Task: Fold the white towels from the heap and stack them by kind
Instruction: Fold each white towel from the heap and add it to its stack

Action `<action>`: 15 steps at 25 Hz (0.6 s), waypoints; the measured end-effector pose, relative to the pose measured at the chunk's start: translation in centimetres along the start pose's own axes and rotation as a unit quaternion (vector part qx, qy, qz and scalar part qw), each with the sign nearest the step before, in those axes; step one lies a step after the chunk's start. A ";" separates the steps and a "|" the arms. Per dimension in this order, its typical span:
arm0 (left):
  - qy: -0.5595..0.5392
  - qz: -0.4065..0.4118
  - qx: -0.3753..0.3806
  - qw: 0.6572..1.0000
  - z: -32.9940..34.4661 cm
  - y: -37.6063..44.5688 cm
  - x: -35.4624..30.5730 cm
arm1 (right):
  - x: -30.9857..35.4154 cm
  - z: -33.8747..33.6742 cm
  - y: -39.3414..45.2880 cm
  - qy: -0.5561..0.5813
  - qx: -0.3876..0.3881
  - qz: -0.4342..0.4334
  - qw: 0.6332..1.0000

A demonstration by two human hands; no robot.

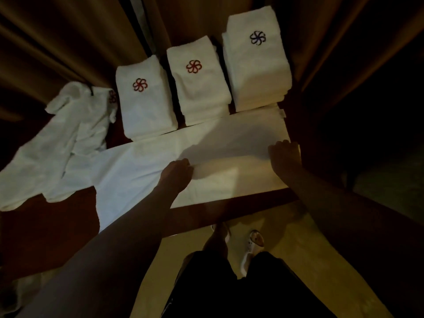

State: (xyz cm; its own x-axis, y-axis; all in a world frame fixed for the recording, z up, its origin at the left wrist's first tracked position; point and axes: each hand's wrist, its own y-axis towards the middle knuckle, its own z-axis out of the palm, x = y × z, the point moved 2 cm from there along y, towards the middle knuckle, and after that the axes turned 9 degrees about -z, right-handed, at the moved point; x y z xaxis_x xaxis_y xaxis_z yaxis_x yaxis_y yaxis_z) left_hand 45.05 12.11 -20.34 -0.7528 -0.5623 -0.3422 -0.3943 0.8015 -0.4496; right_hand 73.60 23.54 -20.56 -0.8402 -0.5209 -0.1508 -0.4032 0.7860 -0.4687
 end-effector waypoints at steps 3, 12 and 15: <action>-0.008 0.001 0.071 0.997 0.9 1.2 0.6 | 0.5 1.0 1.4 0.020 -0.004 0.010 1.000; 0.057 0.076 0.015 0.995 2.4 1.0 0.9 | 3.1 2.2 1.5 0.097 -0.114 -0.011 0.989; 0.058 0.055 0.018 0.997 2.6 -0.7 1.5 | 6.1 1.6 0.0 0.130 -0.094 -0.143 0.977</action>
State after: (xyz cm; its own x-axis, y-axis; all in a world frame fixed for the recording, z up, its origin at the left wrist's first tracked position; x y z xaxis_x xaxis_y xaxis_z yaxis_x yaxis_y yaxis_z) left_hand 45.59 10.20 -22.71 -0.8474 -0.4419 -0.2944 -0.2881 0.8484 -0.4441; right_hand 69.10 19.84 -22.85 -0.7365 -0.6462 0.1999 -0.6746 0.6802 -0.2869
